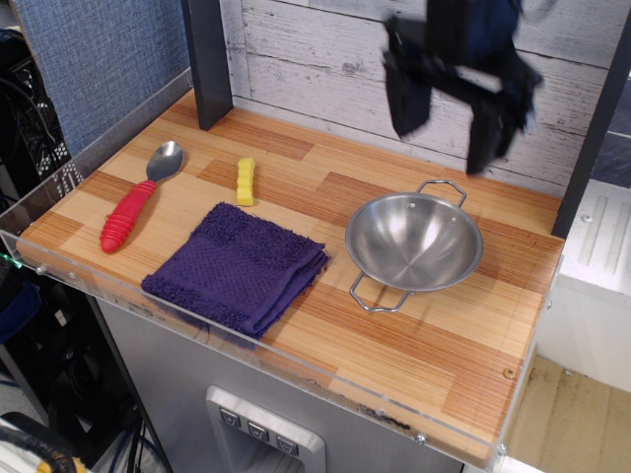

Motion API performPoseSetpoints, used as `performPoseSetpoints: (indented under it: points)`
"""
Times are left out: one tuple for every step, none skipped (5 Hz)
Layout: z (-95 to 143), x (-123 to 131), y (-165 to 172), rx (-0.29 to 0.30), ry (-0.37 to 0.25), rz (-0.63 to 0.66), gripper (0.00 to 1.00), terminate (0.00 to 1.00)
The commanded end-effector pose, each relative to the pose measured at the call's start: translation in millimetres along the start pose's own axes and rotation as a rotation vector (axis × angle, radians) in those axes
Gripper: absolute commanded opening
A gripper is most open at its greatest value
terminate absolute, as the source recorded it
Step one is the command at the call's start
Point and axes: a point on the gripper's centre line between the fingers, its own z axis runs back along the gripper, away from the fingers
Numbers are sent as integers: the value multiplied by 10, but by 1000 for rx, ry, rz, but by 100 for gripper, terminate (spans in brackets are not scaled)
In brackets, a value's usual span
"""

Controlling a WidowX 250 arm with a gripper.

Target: Put the silver pan on top of the purple rag.

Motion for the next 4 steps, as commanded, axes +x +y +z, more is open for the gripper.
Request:
performPoseSetpoints:
  points:
    - [-342,31,-181,62,-35,-77,100,0]
    - [-544,23,-170,57,0,-73,100,0]
    - [-741,9,-205,54,45,-84,100,0]
    - [-894,-46,-220,53,88,-68,100,0]
